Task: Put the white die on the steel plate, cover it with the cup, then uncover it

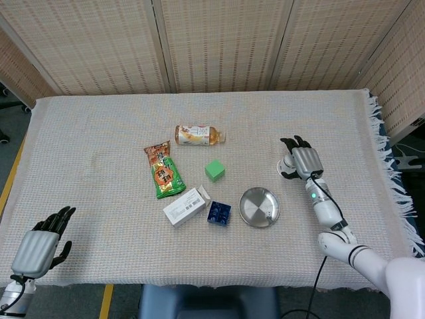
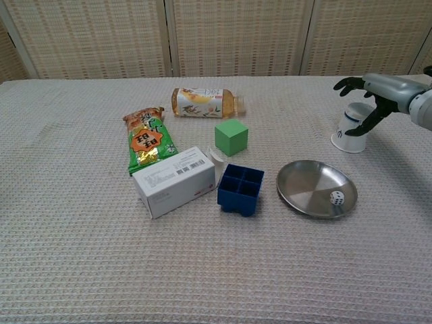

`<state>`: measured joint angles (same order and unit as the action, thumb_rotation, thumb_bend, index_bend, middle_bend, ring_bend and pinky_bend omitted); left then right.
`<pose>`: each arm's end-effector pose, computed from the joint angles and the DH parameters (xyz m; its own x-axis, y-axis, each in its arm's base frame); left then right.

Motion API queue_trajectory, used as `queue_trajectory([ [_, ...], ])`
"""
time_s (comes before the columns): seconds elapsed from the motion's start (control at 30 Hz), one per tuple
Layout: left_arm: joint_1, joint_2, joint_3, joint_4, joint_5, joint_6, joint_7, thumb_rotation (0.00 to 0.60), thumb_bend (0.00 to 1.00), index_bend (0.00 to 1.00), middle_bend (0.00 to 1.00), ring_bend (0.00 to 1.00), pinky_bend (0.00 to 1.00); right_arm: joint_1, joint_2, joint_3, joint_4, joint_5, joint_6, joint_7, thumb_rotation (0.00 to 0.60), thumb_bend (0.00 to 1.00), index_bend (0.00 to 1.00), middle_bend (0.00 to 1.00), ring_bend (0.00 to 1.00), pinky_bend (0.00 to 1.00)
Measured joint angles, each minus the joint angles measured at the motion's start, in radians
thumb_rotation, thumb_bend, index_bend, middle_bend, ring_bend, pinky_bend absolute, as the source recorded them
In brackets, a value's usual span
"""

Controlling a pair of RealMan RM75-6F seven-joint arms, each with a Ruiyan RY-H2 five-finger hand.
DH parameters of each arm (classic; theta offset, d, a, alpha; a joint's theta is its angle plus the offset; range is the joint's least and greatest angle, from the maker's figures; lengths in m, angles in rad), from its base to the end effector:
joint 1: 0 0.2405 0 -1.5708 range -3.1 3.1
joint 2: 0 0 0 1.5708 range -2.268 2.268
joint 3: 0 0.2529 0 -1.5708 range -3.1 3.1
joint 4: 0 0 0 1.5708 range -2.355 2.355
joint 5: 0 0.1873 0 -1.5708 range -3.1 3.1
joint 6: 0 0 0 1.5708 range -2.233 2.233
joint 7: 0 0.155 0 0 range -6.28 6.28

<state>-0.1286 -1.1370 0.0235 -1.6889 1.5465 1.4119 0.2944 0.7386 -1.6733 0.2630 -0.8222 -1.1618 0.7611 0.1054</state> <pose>-0.2788 0.1853 0.1434 0.5825 0.1074 0.8057 0.8116 -0.1318 -0.5692 -0.2498 -0.4225 0.0329 0.3378 -0.2322 0.9121 -0.9408 -0.0565 0.3341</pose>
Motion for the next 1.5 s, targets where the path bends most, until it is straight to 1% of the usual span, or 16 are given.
queue_trajectory([
  [0.1,-0.001,0.000,-0.001,-0.001,-0.003,-0.002,0.002,0.600,0.45,0.04,0.07,0.17,0.35,0.004,-0.030,-0.010,0.064,-0.017,-0.016,0.053,0.600,0.07,0.18,0.15,0.04,0.28],
  [0.17,0.000,-0.001,-0.001,-0.001,-0.004,-0.002,0.004,0.600,0.45,0.04,0.07,0.17,0.35,0.007,-0.050,-0.016,0.105,-0.034,-0.018,0.097,0.600,0.08,0.21,0.20,0.11,0.37],
  [0.2,0.000,-0.001,-0.001,-0.002,-0.004,-0.002,0.006,0.600,0.45,0.04,0.07,0.17,0.35,0.007,-0.058,-0.018,0.120,-0.042,-0.016,0.116,0.600,0.08,0.24,0.24,0.17,0.43],
  [0.23,-0.001,-0.002,-0.001,-0.002,-0.004,-0.002,0.008,0.600,0.45,0.05,0.07,0.17,0.35,0.008,-0.066,-0.020,0.134,-0.051,-0.011,0.135,0.600,0.09,0.28,0.28,0.23,0.50],
  [0.27,-0.001,-0.002,0.000,-0.002,-0.004,-0.005,0.010,0.600,0.45,0.05,0.08,0.17,0.35,0.008,-0.076,-0.022,0.149,-0.063,0.001,0.161,0.600,0.10,0.31,0.31,0.27,0.55],
  [0.3,-0.002,-0.002,0.000,-0.002,-0.004,-0.006,0.012,0.600,0.45,0.05,0.08,0.17,0.35,0.008,-0.083,-0.023,0.158,-0.071,0.014,0.176,0.600,0.12,0.37,0.36,0.33,0.63],
  [0.37,-0.003,-0.003,0.001,-0.003,-0.003,-0.007,0.015,0.600,0.45,0.05,0.08,0.17,0.35,0.006,-0.098,-0.024,0.175,-0.089,0.054,0.197,0.600,0.15,0.44,0.42,0.40,0.69],
  [0.4,-0.003,-0.004,0.002,-0.003,-0.001,-0.007,0.016,0.600,0.45,0.05,0.08,0.17,0.35,0.005,-0.105,-0.025,0.183,-0.097,0.074,0.204,0.600,0.15,0.47,0.44,0.42,0.71],
  [0.57,-0.002,-0.004,0.001,-0.003,-0.002,-0.006,0.014,0.600,0.45,0.05,0.08,0.17,0.35,-0.001,-0.123,-0.024,0.196,-0.130,0.173,0.203,0.600,0.16,0.48,0.44,0.43,0.72],
  [0.73,-0.002,-0.004,0.001,-0.003,-0.002,-0.006,0.014,0.600,0.45,0.05,0.08,0.17,0.35,-0.012,-0.101,-0.022,0.126,-0.138,0.210,0.163,0.600,0.16,0.48,0.44,0.43,0.72],
  [0.83,-0.003,-0.004,0.002,-0.003,-0.001,-0.007,0.015,0.600,0.45,0.05,0.08,0.17,0.35,-0.023,-0.071,-0.024,0.044,-0.143,0.224,0.145,0.600,0.16,0.48,0.44,0.43,0.73],
  [1.0,-0.002,-0.005,0.002,-0.004,0.000,-0.006,0.018,0.600,0.45,0.05,0.08,0.17,0.35,-0.048,0.011,-0.045,-0.163,-0.160,0.231,0.128,0.600,0.16,0.48,0.44,0.43,0.73],
  [1.07,-0.001,-0.004,0.002,-0.004,0.000,-0.004,0.016,0.600,0.45,0.05,0.08,0.17,0.35,-0.060,0.056,-0.061,-0.262,-0.174,0.229,0.127,0.600,0.16,0.48,0.44,0.44,0.73],
  [1.2,0.000,-0.003,0.002,-0.004,0.001,-0.001,0.013,0.600,0.45,0.05,0.08,0.17,0.35,-0.086,0.146,-0.109,-0.415,-0.219,0.228,0.126,0.600,0.16,0.48,0.45,0.44,0.73],
  [1.3,0.000,-0.002,0.003,-0.004,0.001,-0.001,0.010,0.600,0.45,0.06,0.08,0.17,0.35,-0.103,0.180,-0.146,-0.455,-0.256,0.231,0.135,0.600,0.16,0.48,0.45,0.44,0.74],
  [1.5,0.001,-0.002,0.002,-0.004,0.001,0.000,0.010,0.600,0.45,0.06,0.08,0.17,0.35,-0.127,0.200,-0.212,-0.460,-0.344,0.257,0.189,0.600,0.16,0.48,0.45,0.44,0.74],
])
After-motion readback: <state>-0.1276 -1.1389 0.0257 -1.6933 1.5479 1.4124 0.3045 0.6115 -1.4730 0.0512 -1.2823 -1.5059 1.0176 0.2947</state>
